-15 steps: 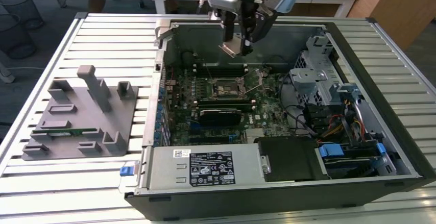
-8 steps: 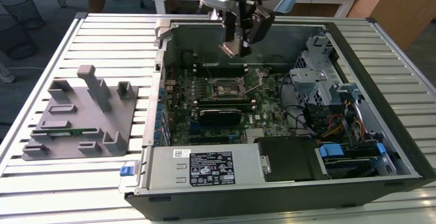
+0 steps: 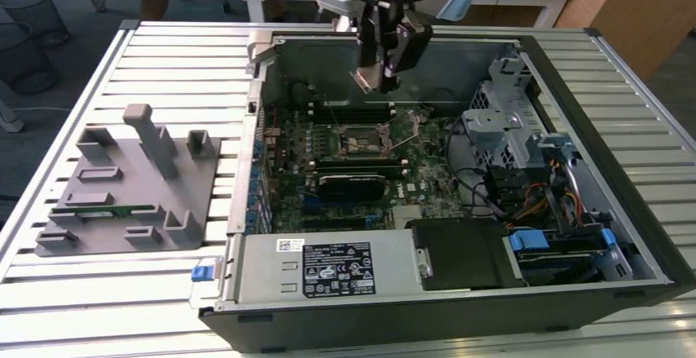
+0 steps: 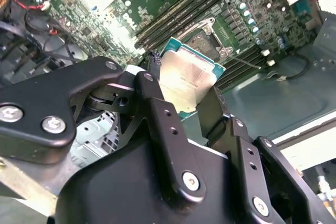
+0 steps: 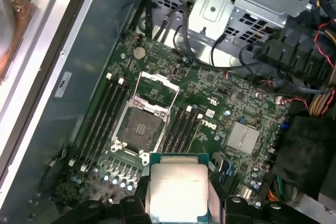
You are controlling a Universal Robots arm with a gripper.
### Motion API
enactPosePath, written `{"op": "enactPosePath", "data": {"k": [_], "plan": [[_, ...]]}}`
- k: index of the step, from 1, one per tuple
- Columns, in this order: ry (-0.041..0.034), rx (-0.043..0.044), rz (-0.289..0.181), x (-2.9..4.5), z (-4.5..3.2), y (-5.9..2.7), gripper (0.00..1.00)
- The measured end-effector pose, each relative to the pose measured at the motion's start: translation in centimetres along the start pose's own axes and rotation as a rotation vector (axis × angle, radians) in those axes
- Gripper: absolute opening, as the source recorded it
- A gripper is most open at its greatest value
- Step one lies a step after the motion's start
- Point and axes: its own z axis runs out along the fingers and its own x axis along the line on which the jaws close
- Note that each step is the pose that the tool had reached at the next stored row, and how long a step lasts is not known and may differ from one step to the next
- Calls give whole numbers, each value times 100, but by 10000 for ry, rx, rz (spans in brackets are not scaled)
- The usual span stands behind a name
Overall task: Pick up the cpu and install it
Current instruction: 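Place the cpu into insertion slot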
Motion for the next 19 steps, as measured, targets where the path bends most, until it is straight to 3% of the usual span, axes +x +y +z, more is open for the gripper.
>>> {"op": "enactPosePath", "data": {"k": [10, 19], "plan": [[-33, 32, 1352, 8, 42, 1, 53], [-45, 52, 2174, 23, 192, 6, 53]]}}
